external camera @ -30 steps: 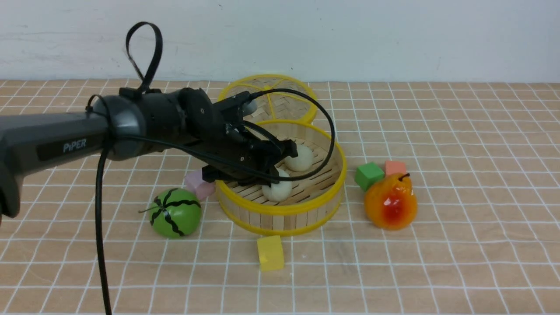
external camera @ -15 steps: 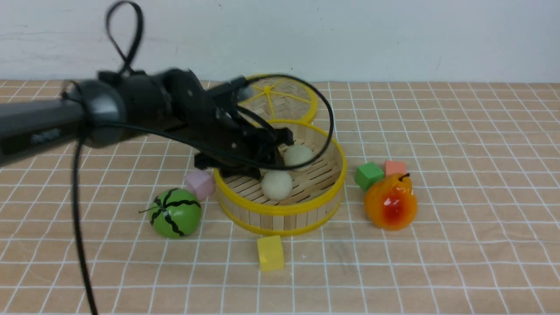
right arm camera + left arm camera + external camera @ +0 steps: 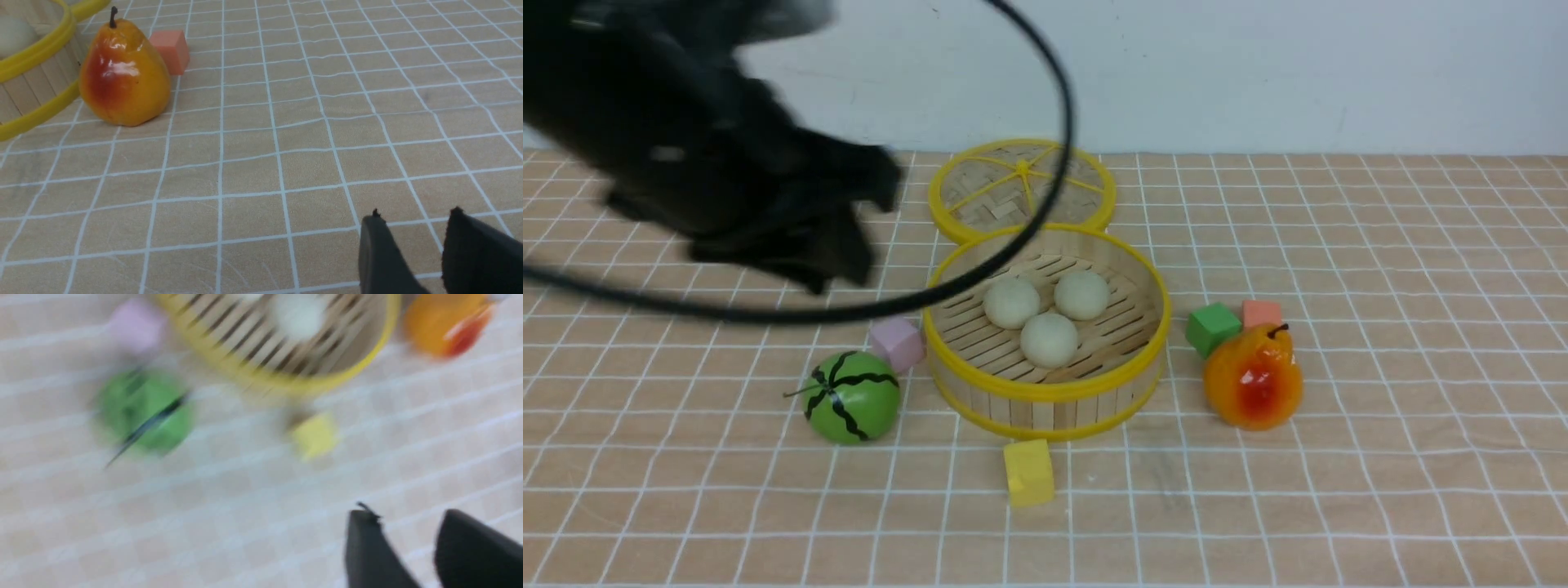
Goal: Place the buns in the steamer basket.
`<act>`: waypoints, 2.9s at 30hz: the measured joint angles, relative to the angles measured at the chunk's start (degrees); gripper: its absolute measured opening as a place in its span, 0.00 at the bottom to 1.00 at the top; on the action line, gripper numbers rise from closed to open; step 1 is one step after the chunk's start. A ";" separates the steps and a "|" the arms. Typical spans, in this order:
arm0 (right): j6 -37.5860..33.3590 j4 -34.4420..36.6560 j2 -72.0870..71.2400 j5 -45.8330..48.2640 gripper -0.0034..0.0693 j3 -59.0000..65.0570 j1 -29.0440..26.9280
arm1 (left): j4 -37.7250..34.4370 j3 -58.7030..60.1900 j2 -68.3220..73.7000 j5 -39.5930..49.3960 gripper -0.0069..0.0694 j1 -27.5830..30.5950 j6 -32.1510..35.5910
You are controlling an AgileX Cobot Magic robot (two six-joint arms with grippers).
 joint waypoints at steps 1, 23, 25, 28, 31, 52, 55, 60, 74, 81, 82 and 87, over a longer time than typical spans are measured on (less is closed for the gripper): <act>0.00 0.00 0.00 0.00 0.38 0.00 0.00 | 1.28 0.15 -1.67 1.14 0.25 0.07 -0.67; 0.05 0.00 0.00 0.00 0.38 0.00 0.00 | 4.15 32.88 -56.65 -3.80 0.07 0.12 -12.16; 0.05 0.00 0.00 0.00 0.38 0.00 0.00 | 4.27 36.80 -59.40 -3.32 0.07 0.12 -13.63; 0.05 0.00 0.00 0.00 0.38 0.00 0.00 | 5.13 38.95 -60.43 -3.00 0.07 0.12 -14.17; 0.05 0.00 0.00 0.00 0.38 0.00 0.00 | 6.50 39.50 -60.60 -2.88 0.07 0.12 -14.22; 0.05 0.00 0.00 0.00 0.38 0.00 0.00 | 12.21 61.20 -67.02 -40.65 0.07 13.00 -7.67; 0.05 0.00 0.00 0.00 0.38 0.00 0.00 | 11.56 67.28 -70.26 -44.57 0.07 13.97 -7.51; 0.05 0.00 0.00 0.00 0.38 0.00 0.00 | 10.27 74.83 -74.84 -49.20 0.07 13.61 -7.41; 0.05 0.00 0.00 0.00 0.38 0.00 0.00 | 8.51 85.59 -76.01 -47.43 0.08 13.38 -7.34; 0.05 0.00 0.00 0.00 0.38 0.00 0.00 | 8.37 85.61 -76.01 -47.43 0.09 13.38 -7.34; 0.05 0.00 0.00 0.00 0.38 0.00 0.00 | 8.37 85.61 -76.01 -47.43 0.09 13.38 -7.34; 0.05 0.00 0.00 0.00 0.38 0.00 0.00 | 8.37 85.61 -76.01 -47.43 0.09 13.38 -7.34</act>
